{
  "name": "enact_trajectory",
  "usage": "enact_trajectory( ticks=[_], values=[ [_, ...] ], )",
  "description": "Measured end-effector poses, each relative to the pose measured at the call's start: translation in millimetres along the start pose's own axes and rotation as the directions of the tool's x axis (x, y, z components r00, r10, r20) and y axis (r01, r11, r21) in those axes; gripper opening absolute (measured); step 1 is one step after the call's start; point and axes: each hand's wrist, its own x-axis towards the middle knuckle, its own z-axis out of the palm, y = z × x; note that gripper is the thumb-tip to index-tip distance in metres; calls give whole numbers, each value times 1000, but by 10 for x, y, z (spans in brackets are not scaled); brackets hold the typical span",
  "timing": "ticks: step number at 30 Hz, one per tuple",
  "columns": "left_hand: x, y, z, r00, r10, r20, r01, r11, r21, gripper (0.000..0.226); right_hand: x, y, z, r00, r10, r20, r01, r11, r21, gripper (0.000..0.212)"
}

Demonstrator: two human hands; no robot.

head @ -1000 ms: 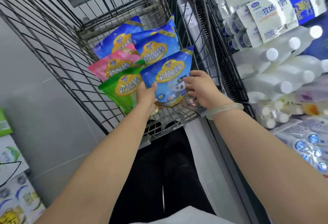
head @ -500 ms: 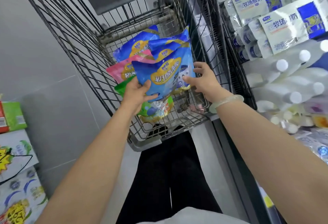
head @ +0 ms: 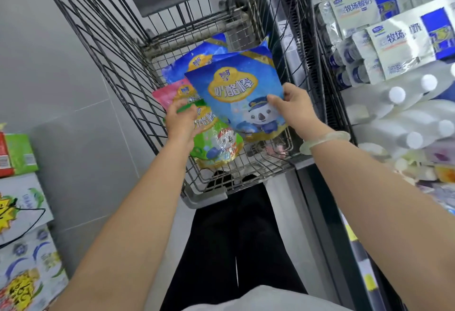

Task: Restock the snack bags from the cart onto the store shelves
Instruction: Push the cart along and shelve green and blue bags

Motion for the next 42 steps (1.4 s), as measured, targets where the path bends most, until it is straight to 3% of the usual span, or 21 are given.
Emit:
enact_trajectory(
  ticks=[3,5,9,15,20,23,26,30,33,36,42],
  values=[
    [128,-294,31,949,-290,-125,299,952,68,28,-17,79,23,991,39,-124,-41,999,-15,27],
    [216,-483,18,913,-368,-176,389,915,105,36,-35,125,29,982,45,-184,-45,999,1,28],
    [233,-637,68,885,-350,-307,399,910,115,49,-46,185,33,966,44,-253,-45,999,3,23],
    [293,-763,113,892,-330,-308,402,890,213,58,-135,247,61,966,55,-253,-61,998,-16,24],
    [221,-820,92,947,-225,-229,290,906,310,58,-241,308,67,967,81,-243,-86,996,-10,23],
    [278,-844,45,954,-231,-191,286,892,351,36,-260,322,21,968,77,-239,-79,997,3,18],
    [230,-775,93,955,-252,-154,284,927,246,10,-298,296,-46,970,73,-231,-66,997,36,17],
    [-72,-557,176,991,-11,-133,53,949,310,21,-369,220,-157,962,108,-252,-80,990,118,22],
    [-379,-318,92,975,152,-160,-86,928,362,26,-534,44,-256,956,140,-256,-80,970,229,32],
    [-664,-15,-70,941,296,-167,-214,897,386,25,-769,-177,-382,956,98,-277,7,935,355,22],
    [-983,529,-357,879,476,-26,-430,815,389,14,-1176,-491,-593,908,-18,-419,222,868,444,49]
  ],
)
